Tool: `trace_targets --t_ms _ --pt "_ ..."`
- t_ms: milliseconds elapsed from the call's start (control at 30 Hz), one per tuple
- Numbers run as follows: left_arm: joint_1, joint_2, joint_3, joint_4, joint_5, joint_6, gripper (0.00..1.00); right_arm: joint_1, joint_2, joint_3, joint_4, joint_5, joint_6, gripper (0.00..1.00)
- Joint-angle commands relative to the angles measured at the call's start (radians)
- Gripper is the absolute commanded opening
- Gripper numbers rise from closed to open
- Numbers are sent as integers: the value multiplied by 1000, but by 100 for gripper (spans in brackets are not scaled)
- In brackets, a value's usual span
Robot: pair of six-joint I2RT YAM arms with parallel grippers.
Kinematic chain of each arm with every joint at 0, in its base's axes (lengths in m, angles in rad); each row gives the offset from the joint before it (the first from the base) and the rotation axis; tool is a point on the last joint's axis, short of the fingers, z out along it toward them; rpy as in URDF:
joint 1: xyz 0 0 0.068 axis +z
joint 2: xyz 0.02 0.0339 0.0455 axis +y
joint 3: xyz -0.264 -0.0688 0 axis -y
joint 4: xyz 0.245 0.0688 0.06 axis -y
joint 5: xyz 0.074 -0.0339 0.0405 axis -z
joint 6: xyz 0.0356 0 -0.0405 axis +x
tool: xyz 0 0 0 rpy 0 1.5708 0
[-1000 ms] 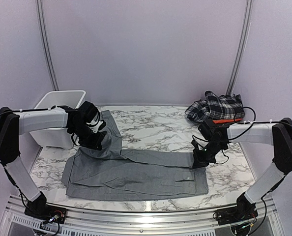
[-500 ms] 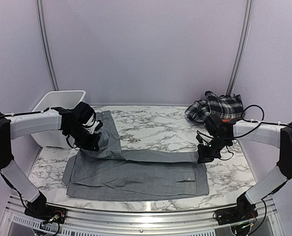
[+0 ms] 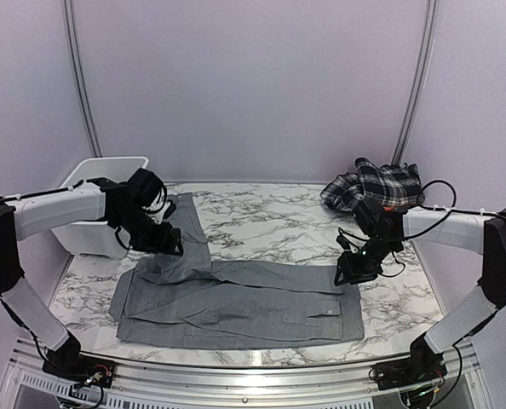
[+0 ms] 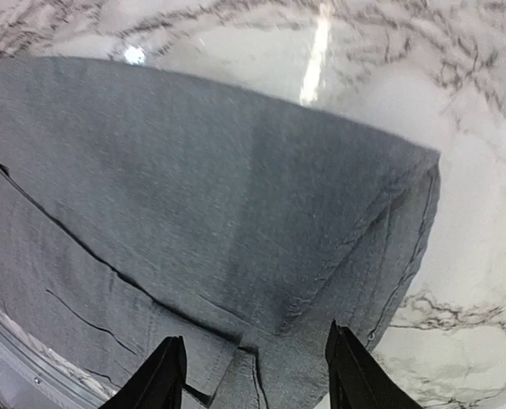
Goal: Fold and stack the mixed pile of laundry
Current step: Adjust the rectangle-folded shirt at the center of the board, then pick up the rectangle-folded shirt from the center of the board.
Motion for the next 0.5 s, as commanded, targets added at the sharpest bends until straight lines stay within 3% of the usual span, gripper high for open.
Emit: trace_targets --t_ms 0,233,467 --pt "57 90 231 13 -46 -31 84 -6 -49 112 -13 -12 -50 53" --pt "139 418 588 16 -171 -145 85 -5 -32 132 28 -41 -55 54" --pt "173 707 845 24 -272 -226 82 -5 -24 115 50 -64 -53 54"
